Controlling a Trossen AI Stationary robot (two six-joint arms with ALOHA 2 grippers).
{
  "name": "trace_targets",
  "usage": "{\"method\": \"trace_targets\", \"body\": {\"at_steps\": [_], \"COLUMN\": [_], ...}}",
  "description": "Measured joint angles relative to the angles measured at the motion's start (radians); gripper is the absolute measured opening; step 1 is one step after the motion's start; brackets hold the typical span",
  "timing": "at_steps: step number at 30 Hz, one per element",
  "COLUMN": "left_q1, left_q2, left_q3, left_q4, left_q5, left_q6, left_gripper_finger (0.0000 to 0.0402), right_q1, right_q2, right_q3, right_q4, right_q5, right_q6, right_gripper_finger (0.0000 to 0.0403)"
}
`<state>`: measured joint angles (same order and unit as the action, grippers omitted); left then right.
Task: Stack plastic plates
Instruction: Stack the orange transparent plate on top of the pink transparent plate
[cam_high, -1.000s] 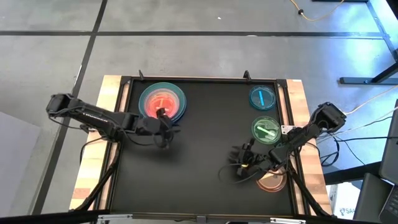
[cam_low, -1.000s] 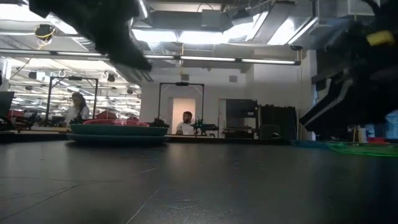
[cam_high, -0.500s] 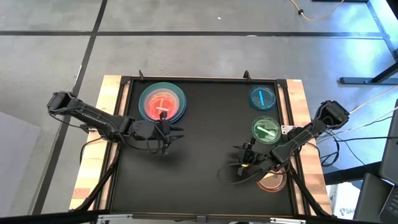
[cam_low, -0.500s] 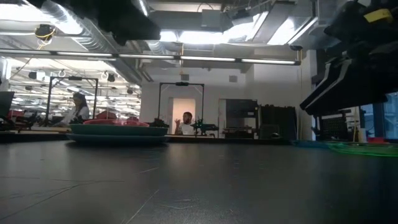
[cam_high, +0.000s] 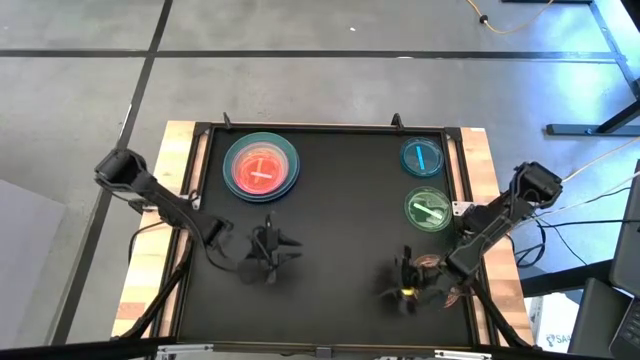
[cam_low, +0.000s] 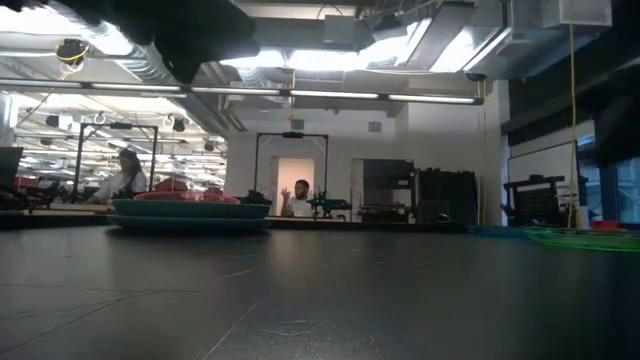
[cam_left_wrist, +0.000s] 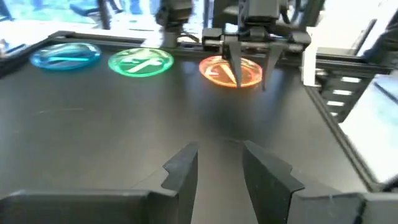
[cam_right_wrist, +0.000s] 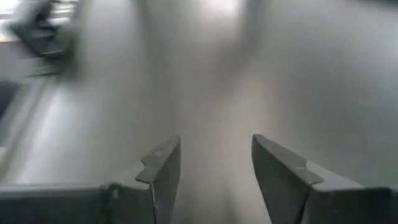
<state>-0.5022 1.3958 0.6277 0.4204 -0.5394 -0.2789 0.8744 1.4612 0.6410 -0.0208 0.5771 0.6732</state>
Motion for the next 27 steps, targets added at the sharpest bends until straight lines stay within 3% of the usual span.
{"method": "trace_targets", "body": {"at_steps": [4, 11, 19, 27], "left_q1": [-0.041, -0.073, -0.095, -0.072], "left_q2": [0.052, 0.145, 0.223, 0.232], "left_q3": [0.001, 0.001, 0.001, 0.001], "left_q4": [0.056, 0.073, 0.071, 0.073], "left_q5": [-0.002, -0.002, 0.002, 0.001], "left_q6": [-0.009, -0.075, -0.138, -0.132], "left_gripper_finger": [0.0119, 0.0119, 0.0119, 0.0119], "right_q1": [0.083, 0.182, 0.195, 0.205], "right_q2": [0.000, 0.001, 0.105, 0.180], "right_q3": [0.068, 0.195, 0.194, 0.199], "right_q4": [-0.137, -0.534, -0.553, -0.579], "right_q5": [-0.032, -0.050, -0.317, -0.361], "right_q6": [0.183, 0.540, 0.742, 0.794], "right_gripper_finger": [0.0188, 0.0188, 0.0188, 0.0188]}}
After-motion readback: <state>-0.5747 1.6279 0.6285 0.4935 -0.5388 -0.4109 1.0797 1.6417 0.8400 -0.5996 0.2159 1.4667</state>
